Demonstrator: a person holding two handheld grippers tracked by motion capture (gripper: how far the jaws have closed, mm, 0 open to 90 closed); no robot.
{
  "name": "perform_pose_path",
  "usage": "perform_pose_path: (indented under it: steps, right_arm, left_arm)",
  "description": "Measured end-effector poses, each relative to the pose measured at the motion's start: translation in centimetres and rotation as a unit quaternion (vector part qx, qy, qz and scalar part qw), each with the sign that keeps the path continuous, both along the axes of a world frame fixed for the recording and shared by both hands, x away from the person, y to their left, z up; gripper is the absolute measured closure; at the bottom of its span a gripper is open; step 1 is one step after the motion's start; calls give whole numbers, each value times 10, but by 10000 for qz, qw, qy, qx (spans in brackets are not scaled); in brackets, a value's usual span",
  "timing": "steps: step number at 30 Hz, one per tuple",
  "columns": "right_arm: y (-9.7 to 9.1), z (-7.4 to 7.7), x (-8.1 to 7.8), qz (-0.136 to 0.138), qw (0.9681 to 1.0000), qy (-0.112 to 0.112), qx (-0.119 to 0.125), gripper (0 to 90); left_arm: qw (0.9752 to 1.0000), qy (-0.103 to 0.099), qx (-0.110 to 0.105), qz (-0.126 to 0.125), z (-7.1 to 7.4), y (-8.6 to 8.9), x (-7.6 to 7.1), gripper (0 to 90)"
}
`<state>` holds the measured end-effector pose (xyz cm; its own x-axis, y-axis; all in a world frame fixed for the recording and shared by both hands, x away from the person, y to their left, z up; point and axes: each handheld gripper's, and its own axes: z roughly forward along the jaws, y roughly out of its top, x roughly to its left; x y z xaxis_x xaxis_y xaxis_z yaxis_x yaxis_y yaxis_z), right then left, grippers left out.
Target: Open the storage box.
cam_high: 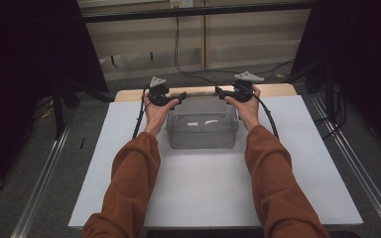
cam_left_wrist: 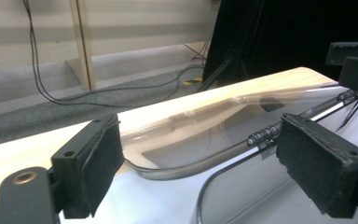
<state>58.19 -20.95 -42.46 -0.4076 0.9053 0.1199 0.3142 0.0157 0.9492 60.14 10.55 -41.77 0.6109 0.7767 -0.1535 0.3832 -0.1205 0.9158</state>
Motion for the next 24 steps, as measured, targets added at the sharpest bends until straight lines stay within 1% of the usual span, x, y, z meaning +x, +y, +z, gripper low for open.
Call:
perform_pose_path:
  steps: [1, 2, 7, 8, 10, 15, 18, 24]
  right_arm:
    - [-1, 0, -1, -9, 10000, 22, -3, 169]
    - [-2, 1, -1, -20, 10000, 43, 13, 165]
    - [-2, 2, -6, 2, 10000, -7, -9, 154]
    - [-3, 2, -7, 12, 10000, -16, -29, 153]
    - [-4, 3, -10, -4, 10000, -9, -38, 142]
    - [-6, 7, -17, -16, 9999, -103, 6, 137]
    - [-6, 10, -21, -3, 9999, -148, 48, 130]
    - [-6, 17, -27, 19, 9997, -214, 84, 84]
  left_arm:
    - [10000, 19, -70, 4, 0, 1, 0, 143]
    - [10000, 45, -70, -39, 1, 2, 0, 134]
    - [10000, -20, -29, -37, 1, 0, -4, 113]
    - [10000, -29, 9, -21, 1, 1, -5, 104]
    - [10000, -57, -79, 0, 2, 2, -8, 95]
    - [9999, -139, -49, -19, 7, 2, -13, 77]
    - [9998, -185, -93, -15, 10, 3, -16, 69]
    - [9997, -228, -107, -64, 13, 3, -22, 53]
